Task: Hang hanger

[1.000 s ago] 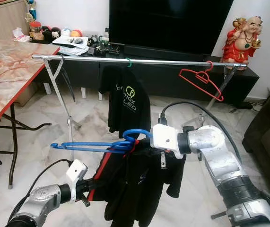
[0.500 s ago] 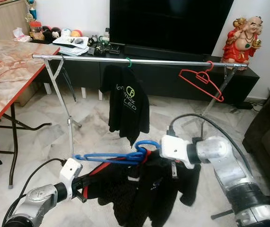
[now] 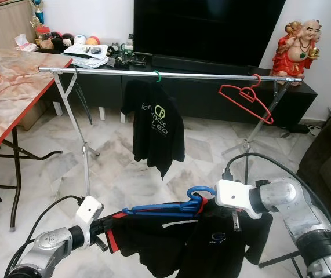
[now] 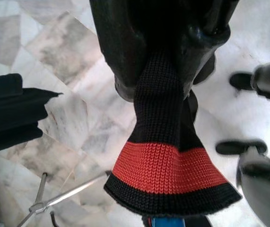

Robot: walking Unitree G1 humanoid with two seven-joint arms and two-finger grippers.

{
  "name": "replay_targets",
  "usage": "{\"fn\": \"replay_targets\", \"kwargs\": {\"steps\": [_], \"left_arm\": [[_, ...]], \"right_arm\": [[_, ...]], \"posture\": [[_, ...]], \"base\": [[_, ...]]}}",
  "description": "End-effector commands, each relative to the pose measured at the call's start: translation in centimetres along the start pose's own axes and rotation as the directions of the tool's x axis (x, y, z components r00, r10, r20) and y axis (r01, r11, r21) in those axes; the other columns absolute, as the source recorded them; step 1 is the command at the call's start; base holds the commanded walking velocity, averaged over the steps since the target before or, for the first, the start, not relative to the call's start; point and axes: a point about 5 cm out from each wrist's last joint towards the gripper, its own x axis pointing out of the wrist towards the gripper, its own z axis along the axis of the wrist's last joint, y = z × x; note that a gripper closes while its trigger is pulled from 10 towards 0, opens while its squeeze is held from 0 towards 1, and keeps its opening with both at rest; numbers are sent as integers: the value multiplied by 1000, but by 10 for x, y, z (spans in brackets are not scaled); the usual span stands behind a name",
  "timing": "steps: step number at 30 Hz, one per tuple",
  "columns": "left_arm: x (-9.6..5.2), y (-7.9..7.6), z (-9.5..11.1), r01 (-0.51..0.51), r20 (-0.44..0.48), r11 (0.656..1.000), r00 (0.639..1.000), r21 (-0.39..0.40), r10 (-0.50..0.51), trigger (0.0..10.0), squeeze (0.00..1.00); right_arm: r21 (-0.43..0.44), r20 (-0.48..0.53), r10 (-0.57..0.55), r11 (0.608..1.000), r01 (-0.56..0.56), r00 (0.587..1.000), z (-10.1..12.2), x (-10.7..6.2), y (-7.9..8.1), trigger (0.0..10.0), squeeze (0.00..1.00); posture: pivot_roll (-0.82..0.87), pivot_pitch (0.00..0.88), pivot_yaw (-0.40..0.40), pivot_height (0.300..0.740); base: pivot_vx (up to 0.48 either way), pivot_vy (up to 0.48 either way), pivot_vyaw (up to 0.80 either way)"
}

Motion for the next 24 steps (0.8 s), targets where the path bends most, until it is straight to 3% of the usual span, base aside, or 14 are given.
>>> {"fn": "replay_targets", "kwargs": {"steps": [1,4,6,7,12,19,22,24], "left_arm": [[-12,13,-7,-73,-37,997,997,-3,73,0,0],[-12,15,-5,-79,-34,997,996,1,79,0,0],[-13,17,-5,-86,-36,996,996,3,86,0,0],[-13,18,-5,-87,-41,996,995,6,87,0,0],[-14,18,-6,-87,-47,996,995,4,87,0,0],[-14,17,-8,-81,-56,997,995,4,81,0,0],[-14,18,-7,-84,-58,996,995,7,85,0,0],[-14,18,-7,-84,-58,996,995,8,84,0,0]], "right_arm": [[40,-200,-17,999,25,980,-30,-21,4,0,0],[32,-185,-3,999,9,983,-30,-17,6,0,0],[51,-99,-23,998,28,995,-22,-14,3,0,0],[75,-1,-46,996,46,999,-12,-13,-1,0,0],[97,117,-46,995,35,992,-3,-14,-2,0,0],[139,179,-27,990,2,983,-4,-13,3,0,0],[113,58,39,993,-46,998,-17,-15,11,0,0],[110,36,56,992,-60,998,-21,-16,14,0,0]], "posture": [[12,0,-91,740],[19,0,-90,740],[19,0,-90,740],[17,0,-89,740],[16,0,-91,740],[18,0,-91,740],[15,0,-89,740],[14,0,-89,740]], "base": [[0,0,0],[0,0,0],[0,0,0],[0,0,0],[0,0,0],[0,0,0],[0,0,0],[0,0,0]]}}
